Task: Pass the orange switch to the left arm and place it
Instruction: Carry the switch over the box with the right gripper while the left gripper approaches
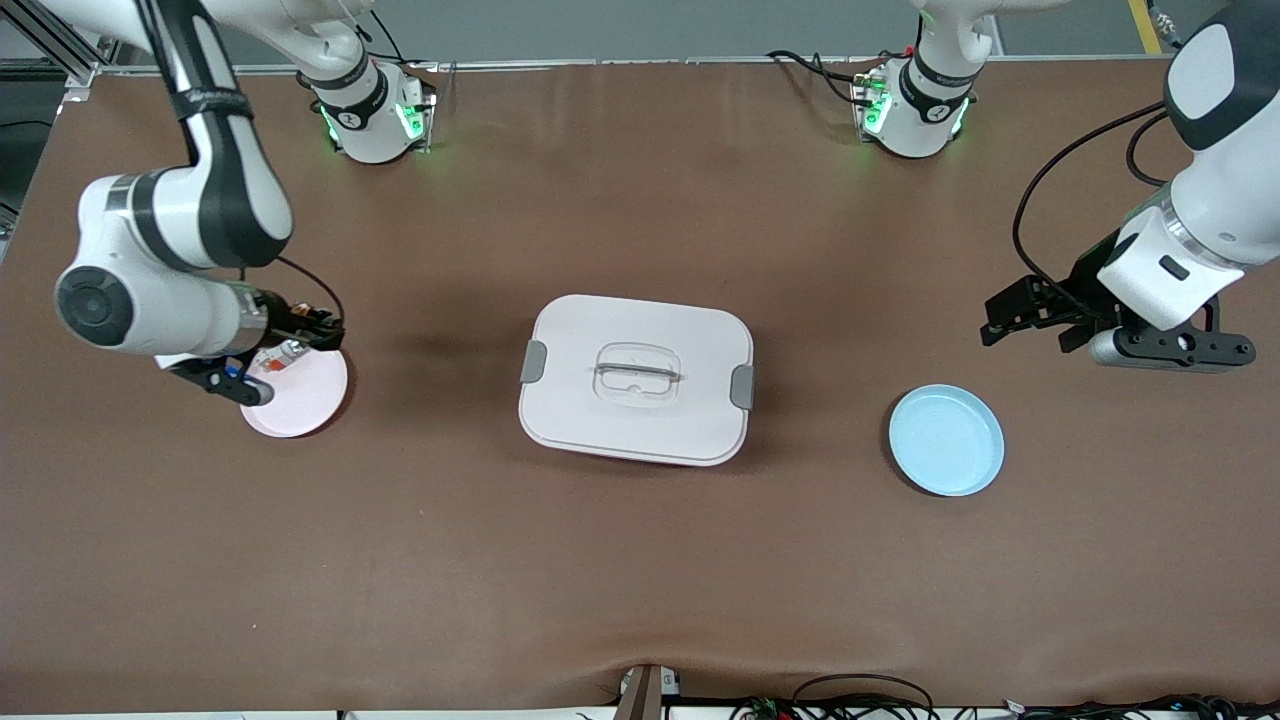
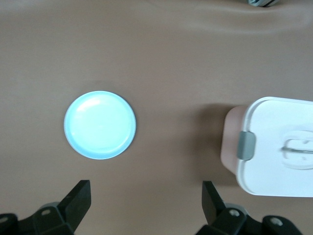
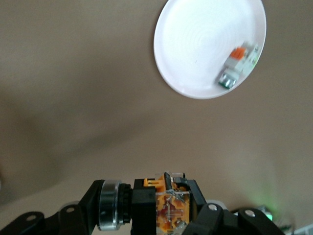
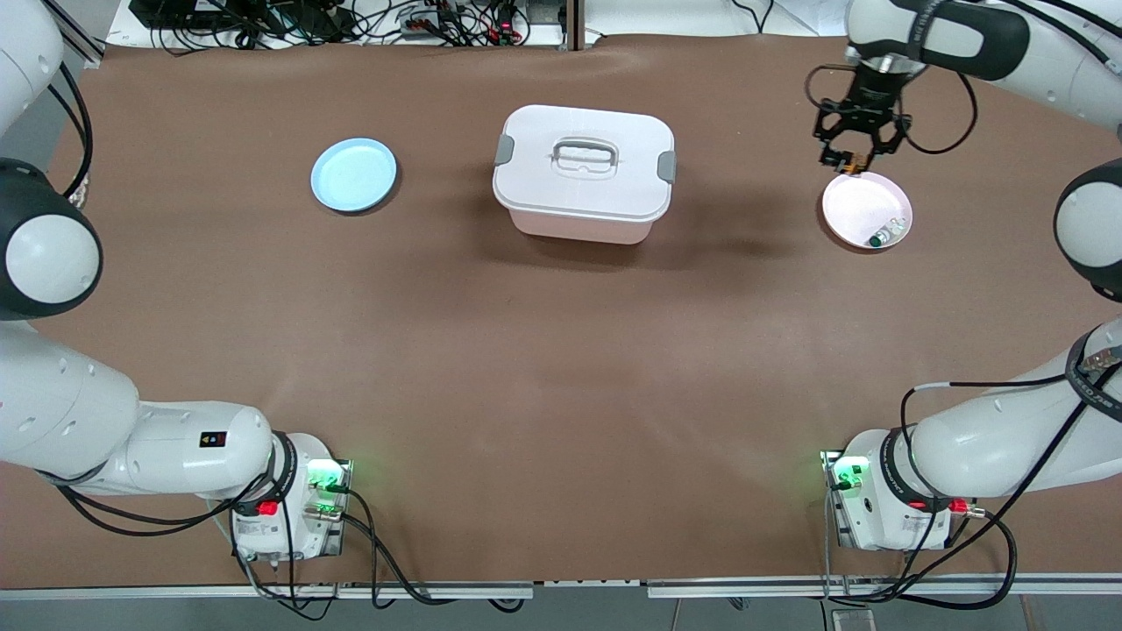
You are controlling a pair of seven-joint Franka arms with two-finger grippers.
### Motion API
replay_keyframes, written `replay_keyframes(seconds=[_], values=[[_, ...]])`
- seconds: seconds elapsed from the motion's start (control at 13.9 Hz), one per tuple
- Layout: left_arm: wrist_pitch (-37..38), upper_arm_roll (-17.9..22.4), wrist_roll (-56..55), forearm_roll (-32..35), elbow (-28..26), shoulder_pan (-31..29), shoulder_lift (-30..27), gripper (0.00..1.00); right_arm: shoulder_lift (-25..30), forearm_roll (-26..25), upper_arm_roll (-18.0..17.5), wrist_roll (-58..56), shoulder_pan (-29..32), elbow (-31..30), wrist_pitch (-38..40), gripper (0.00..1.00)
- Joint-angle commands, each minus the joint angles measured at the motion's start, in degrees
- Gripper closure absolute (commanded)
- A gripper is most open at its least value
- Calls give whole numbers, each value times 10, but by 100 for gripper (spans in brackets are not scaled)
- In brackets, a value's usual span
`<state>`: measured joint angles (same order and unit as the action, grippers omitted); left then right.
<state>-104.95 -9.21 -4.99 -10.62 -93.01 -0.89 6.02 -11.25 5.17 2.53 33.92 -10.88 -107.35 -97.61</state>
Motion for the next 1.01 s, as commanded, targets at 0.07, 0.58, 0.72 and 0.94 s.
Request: replay_keyframes(seconds=[0.07, 0.58, 0.72, 0.94], values=[[-8, -5, -6, -104, 6, 3, 15, 0, 4, 47, 5, 149, -71, 63, 56, 84], [-80, -24, -91, -173, 4, 78, 15, 0, -27, 194, 5, 382, -185, 165, 47, 84], [-90, -24, -137, -179, -1, 97, 8, 0, -47, 243, 5, 431, -203, 196, 40, 85], [-101, -48, -184, -194, -33, 94, -19, 0, -59, 289, 5, 500, -234, 210, -22, 85]])
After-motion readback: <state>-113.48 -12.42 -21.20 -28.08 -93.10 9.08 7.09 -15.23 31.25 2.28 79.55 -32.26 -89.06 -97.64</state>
